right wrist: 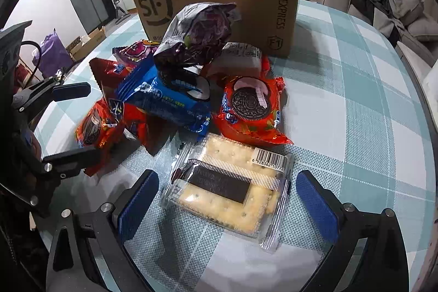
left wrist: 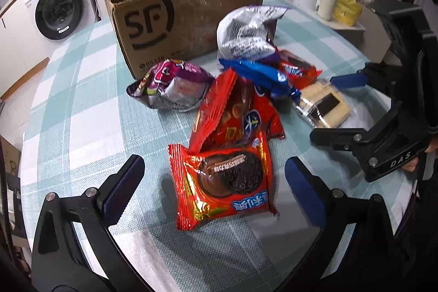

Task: Organize snacks
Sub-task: 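Grasp the red Oreo pack with the left gripper while the right grasps the cracker tray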

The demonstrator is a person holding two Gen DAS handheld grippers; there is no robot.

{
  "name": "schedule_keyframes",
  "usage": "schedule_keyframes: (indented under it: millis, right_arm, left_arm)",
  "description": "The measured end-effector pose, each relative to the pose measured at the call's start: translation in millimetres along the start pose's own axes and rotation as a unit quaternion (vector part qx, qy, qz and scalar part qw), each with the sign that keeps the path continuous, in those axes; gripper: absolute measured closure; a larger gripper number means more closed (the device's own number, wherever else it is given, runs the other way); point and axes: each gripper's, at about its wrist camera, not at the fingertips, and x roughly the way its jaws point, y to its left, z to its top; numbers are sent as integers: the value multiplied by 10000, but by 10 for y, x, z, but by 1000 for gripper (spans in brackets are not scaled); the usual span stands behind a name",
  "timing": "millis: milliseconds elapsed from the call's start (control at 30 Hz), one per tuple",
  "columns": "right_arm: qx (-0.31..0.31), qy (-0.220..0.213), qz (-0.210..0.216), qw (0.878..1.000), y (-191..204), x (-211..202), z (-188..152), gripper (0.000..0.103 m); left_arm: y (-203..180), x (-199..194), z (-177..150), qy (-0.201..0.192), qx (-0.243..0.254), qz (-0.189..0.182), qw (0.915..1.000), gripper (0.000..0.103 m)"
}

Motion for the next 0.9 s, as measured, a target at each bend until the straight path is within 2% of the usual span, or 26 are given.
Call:
schedule_keyframes:
  millis: [300, 400, 500, 567, 667, 767, 900]
  right_arm:
    - [-210, 49, -254, 9994, 58, 15, -35, 1]
    - [-211, 42, -255, 9994, 58, 17, -29, 1]
    - [-220, 39, -262, 9994, 59, 19, -25, 1]
    - [-218, 35, -263, 9994, 58, 17, -23, 1]
    - [-220, 40, -260, 9994, 56, 17, -20, 1]
    - [-218, 43, -259, 9994, 59, 22, -28, 1]
    - [-216, 47, -261, 9994, 55, 27, -29, 1]
  left_arm:
    - [5, 153, -52, 315, 28, -32, 9995, 1]
    - [5, 202, -83, 372, 29, -45, 9993, 7]
    - [2, 185, -91, 290, 58, -92, 9995, 17]
    - [-6, 157, -98, 237, 98, -136, 9996, 30]
    - [-7, 136, -93, 193, 134, -185, 9996, 43]
    - [10, 128, -83, 176, 112, -246, 9995, 50]
    - [27, 116, -50, 133, 94, -306, 9994, 52]
